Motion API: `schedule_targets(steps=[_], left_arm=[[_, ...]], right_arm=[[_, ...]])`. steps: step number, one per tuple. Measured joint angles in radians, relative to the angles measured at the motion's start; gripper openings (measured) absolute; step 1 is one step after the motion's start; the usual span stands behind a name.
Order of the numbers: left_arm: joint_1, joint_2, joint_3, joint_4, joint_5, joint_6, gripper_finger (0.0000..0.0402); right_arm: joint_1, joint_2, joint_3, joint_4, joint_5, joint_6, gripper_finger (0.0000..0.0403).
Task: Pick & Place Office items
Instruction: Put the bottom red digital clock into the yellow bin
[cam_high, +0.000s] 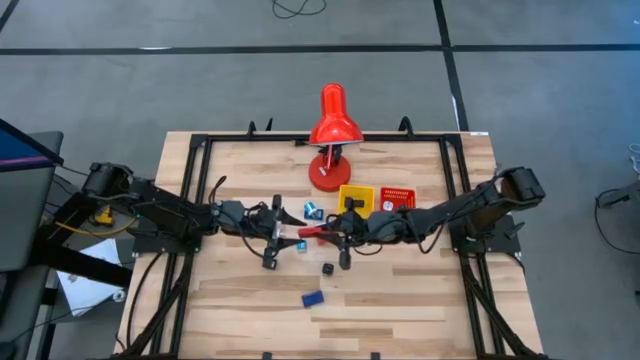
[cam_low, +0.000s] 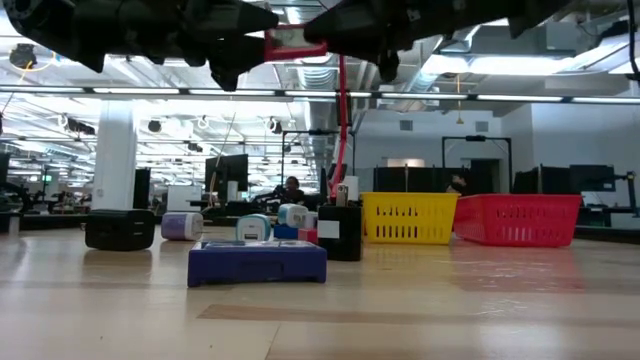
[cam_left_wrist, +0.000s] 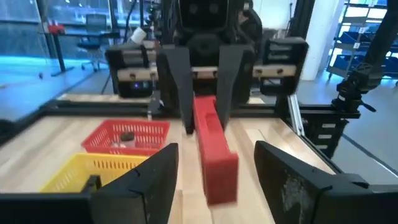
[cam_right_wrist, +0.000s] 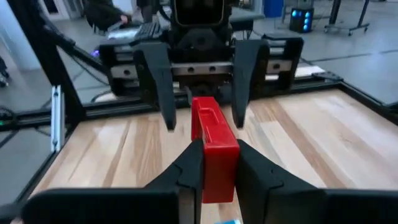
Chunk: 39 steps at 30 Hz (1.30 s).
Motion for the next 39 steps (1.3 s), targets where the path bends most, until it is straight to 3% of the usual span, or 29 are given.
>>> schedule_targets(steps=[21, 24, 31, 39], left_arm=[[0.002, 0.002, 0.000, -0.021, -0.022, 0.010, 0.0057], [0.002, 0.003, 0.000, -0.034, -0.027, 0.013, 0.0057], [0.000, 0.002, 0.001, -0.113, -0.010, -0.034, 0.0063], [0.000, 0.002, 0.001, -0.140, 0.028, -0.093, 0.0054]], right_arm=[[-0.010, 0.029, 0.001, 0.046, 0.009, -0.017, 0.0065], [-0.011, 0.026, 0.004, 0.007, -0.010, -0.039, 0.0081], [-0.023, -0.036, 0.072, -0.315, -0.152, 0.031, 0.0127], [-0.056, -0.039, 0.159, -0.550, -0.154, 0.045, 0.0238]])
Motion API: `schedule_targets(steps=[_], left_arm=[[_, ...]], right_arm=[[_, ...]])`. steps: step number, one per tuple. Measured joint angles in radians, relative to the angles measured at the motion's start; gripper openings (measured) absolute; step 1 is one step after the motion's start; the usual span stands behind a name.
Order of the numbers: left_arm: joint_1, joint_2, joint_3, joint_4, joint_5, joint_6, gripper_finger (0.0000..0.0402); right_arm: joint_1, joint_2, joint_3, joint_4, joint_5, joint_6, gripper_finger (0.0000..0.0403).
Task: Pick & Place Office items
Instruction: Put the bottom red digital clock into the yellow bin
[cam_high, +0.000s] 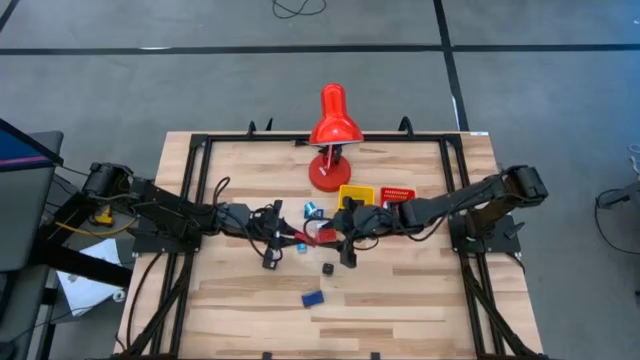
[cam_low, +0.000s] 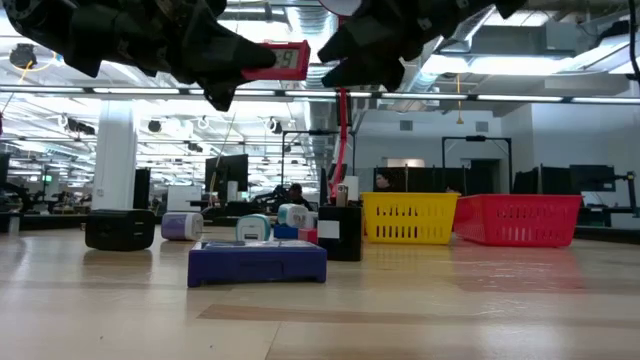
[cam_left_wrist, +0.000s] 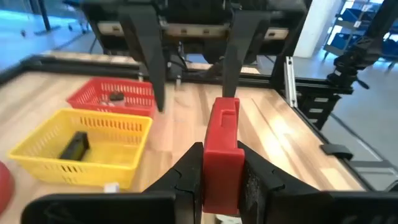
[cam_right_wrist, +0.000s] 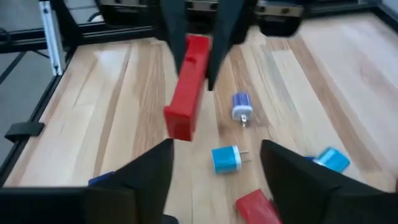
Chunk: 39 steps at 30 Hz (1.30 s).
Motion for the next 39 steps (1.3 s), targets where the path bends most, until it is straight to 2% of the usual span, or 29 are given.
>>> schedule_targets(steps=[2, 7, 13, 21, 29, 35, 39], left_arm=[[0.000, 0.000, 0.000, -0.025, -0.001, -0.027, 0.0057], [0.000, 0.013, 0.001, -0.047, -0.003, -0.061, 0.0055], [0.001, 0.073, 0.064, -0.087, -0.004, -0.080, 0.0056], [0.001, 0.118, 0.103, -0.110, -0.019, -0.082, 0.0056], [0.001, 0.116, 0.102, -0.098, -0.028, -0.088, 0.0057], [0.001, 0.116, 0.102, -0.091, -0.034, -0.088, 0.0058], [0.000, 0.116, 0.101, -0.093, -0.046, -0.085, 0.0061]], right_arm=[[-0.009, 0.000, 0.032, -0.056, -0.005, 0.043, 0.0258], [-0.037, 0.024, 0.174, -0.232, -0.133, 0.018, 0.0270], [-0.048, 0.115, 0.292, -0.359, -0.136, 0.014, 0.0269], [-0.048, 0.159, 0.314, -0.395, -0.133, 0.015, 0.0261], [-0.049, 0.180, 0.314, -0.386, -0.138, 0.015, 0.0192], [-0.053, 0.183, 0.314, -0.389, -0.187, 0.009, 0.0108], [-0.055, 0.183, 0.313, -0.388, -0.177, -0.001, 0.0051]])
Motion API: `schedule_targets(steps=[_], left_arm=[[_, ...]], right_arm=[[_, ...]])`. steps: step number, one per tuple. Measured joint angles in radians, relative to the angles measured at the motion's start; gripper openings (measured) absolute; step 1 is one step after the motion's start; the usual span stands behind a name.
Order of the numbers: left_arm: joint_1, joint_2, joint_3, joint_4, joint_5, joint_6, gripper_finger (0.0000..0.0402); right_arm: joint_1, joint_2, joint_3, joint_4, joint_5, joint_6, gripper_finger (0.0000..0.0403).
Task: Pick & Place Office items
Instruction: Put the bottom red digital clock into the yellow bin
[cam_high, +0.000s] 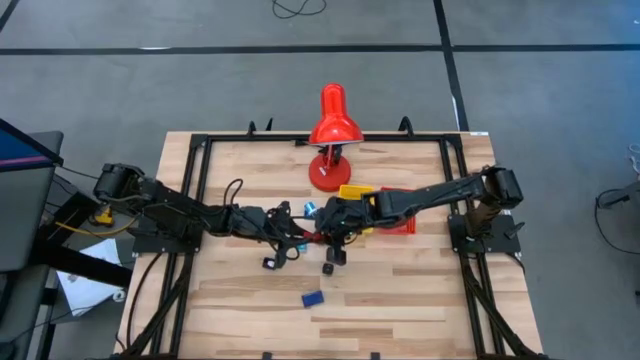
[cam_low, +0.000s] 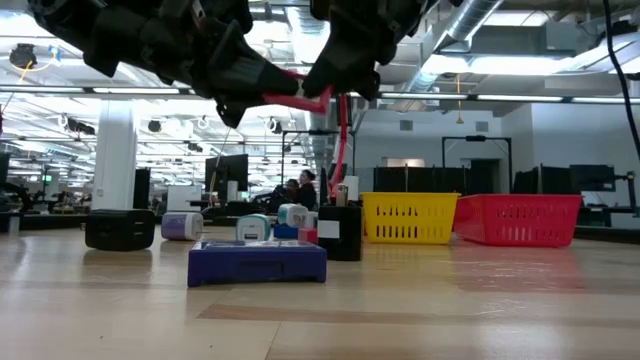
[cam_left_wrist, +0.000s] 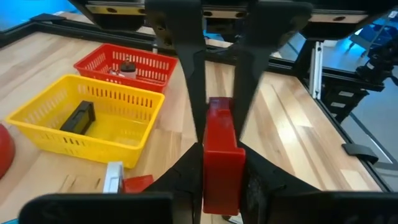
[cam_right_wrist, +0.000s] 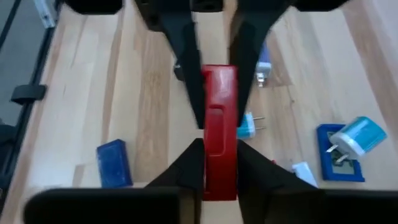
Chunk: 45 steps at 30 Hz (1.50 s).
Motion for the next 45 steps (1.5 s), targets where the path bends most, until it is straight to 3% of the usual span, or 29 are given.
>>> schedule_targets(steps=[10, 20, 24, 34, 45], left_arm=[[0.000, -0.001, 0.000, -0.005, 0.025, 0.023, 0.0116], [0.000, -0.084, -0.002, -0.159, 0.032, 0.112, 0.0208], [0.000, -0.094, -0.002, -0.153, 0.033, 0.114, 0.0223], [0.000, -0.094, -0.002, -0.151, 0.033, 0.134, 0.0229], [0.000, -0.093, -0.002, -0.147, 0.027, 0.141, 0.0225]], right_arm=[[-0.009, -0.004, 0.000, -0.008, -0.007, -0.008, 0.0050], [-0.018, -0.060, -0.002, -0.328, 0.122, -0.007, 0.0051], [-0.054, -0.074, -0.089, -0.343, 0.147, -0.028, 0.0051], [-0.220, -0.244, -0.393, -0.046, 0.097, -0.133, 0.0051], [-0.272, -0.109, -0.428, 0.012, 0.045, -0.211, 0.0051]])
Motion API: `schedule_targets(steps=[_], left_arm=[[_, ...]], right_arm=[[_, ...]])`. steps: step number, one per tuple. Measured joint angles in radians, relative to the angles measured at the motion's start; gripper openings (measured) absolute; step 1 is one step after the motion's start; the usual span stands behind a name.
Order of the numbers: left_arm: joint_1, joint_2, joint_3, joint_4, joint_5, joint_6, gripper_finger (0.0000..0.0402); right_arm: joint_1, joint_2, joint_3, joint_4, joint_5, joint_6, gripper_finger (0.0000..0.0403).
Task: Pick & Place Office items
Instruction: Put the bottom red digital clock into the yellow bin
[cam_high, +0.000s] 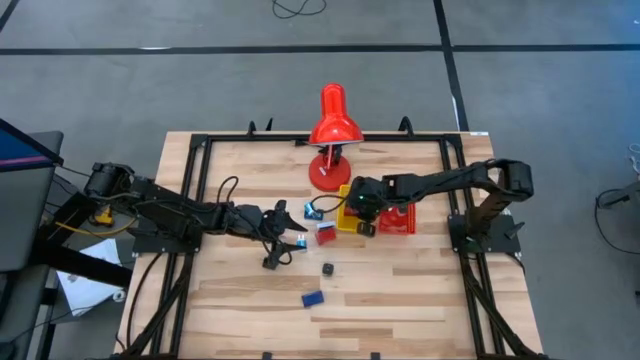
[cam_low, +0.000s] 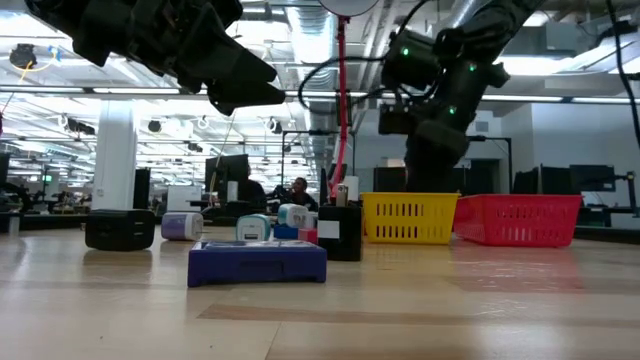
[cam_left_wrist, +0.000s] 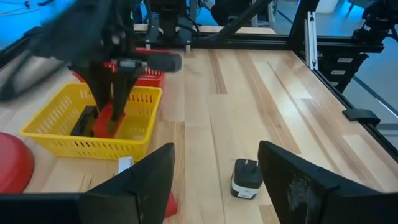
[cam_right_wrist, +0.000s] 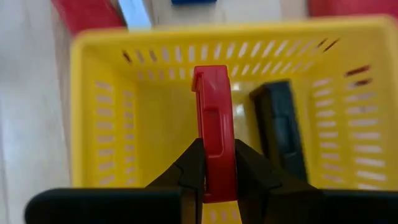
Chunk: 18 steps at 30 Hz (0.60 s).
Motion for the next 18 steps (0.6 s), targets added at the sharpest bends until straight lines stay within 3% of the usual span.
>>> schedule_targets(steps=[10, 18], left_arm=[[0.000, 0.000, 0.000, -0.005, -0.001, 0.000, 0.0224], [0.000, 0.000, 0.000, -0.005, -0.002, 0.000, 0.0223]], right_arm=[[0.001, 0.042, 0.000, 0.017, 0.009, -0.008, 0.0055], [0.000, 0.042, 0.001, 0.002, 0.011, -0.002, 0.0087]])
